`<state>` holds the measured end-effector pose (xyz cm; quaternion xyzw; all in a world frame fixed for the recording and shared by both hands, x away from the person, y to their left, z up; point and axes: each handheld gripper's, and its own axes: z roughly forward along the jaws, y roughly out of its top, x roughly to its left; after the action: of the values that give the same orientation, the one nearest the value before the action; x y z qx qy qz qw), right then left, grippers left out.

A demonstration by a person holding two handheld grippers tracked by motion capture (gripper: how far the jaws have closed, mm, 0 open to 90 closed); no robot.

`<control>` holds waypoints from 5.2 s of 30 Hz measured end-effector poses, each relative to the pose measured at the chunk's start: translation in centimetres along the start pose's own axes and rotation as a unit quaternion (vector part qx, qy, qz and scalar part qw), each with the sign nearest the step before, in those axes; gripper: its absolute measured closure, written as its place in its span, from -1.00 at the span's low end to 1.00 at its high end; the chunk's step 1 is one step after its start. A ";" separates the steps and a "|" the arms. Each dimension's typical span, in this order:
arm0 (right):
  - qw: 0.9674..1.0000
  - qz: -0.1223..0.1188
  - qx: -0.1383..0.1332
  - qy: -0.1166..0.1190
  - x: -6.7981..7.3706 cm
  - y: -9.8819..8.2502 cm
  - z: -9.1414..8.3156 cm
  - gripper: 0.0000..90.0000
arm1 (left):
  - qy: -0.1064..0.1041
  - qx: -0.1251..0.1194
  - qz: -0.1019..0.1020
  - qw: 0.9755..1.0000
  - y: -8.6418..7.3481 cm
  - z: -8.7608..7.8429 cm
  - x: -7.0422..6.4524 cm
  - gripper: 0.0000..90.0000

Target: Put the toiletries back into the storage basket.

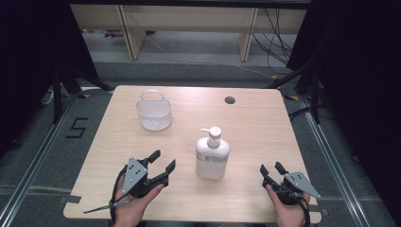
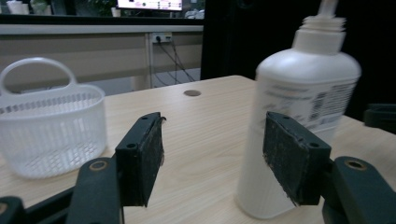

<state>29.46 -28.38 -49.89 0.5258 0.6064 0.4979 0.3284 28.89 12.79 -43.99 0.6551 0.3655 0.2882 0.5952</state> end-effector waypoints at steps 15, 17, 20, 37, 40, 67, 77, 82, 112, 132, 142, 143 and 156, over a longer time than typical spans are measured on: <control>1.000 -0.011 0.002 -0.021 -0.4 -0.2 -0.1 -0.11 | -0.035 -0.015 0.040 0.998 2.9 3.0 -4.1 -0.13; 1.000 0.005 -0.001 -0.005 -0.4 -0.3 0.1 -0.11 | -0.037 -0.015 0.043 0.998 3.1 3.4 -4.6 -0.12; 1.000 -0.001 0.000 -0.007 -0.5 -0.3 0.1 -0.12 | -0.048 -0.015 0.048 0.998 3.6 4.0 -5.3 -0.10; 1.000 0.003 -0.003 -0.007 -0.1 -0.1 0.0 -0.13 | -0.021 -0.029 0.050 0.998 4.9 6.5 -7.3 -0.03; 1.000 -0.002 0.003 -0.008 -0.1 -0.1 -0.1 -0.13 | -0.013 -0.044 0.052 0.998 4.6 6.8 -7.6 -0.02; 1.000 0.003 0.002 -0.009 -0.4 -0.2 0.0 -0.15 | 0.018 -0.062 0.048 0.997 5.3 8.8 -8.7 0.11; 1.000 0.004 -0.001 -0.004 -0.6 -0.3 0.0 -0.15 | 0.031 -0.064 0.043 0.997 5.3 9.4 -9.1 0.18; 1.000 0.002 0.001 -0.010 -0.6 -0.2 0.0 -0.15 | 0.036 -0.065 0.044 0.996 5.5 9.5 -9.1 0.24; 1.000 0.002 0.010 -0.015 -0.7 -0.3 -0.1 -0.16 | 0.017 -0.070 0.044 0.996 6.0 9.3 -8.2 0.32; 1.000 0.014 0.014 -0.014 -0.8 -0.3 -0.3 -0.16 | 0.015 -0.073 0.055 0.996 7.4 7.8 -6.4 0.32; 1.000 0.014 0.008 -0.013 -0.9 -0.4 -0.2 -0.17 | 0.018 -0.072 0.057 0.996 7.9 7.2 -5.5 0.32; 1.000 0.014 0.008 -0.013 -0.9 -0.4 -0.2 -0.17 | 0.015 -0.071 0.055 0.996 7.9 7.2 -5.4 0.32; 1.000 0.005 0.002 -0.007 -1.1 -0.5 0.1 -0.17 | 0.022 -0.070 0.063 0.995 8.6 6.9 -3.7 0.32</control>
<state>29.68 -29.39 -50.54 0.5330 0.6027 0.4945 0.3288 33.53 5.61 -36.11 0.6272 0.3154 0.3638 0.6121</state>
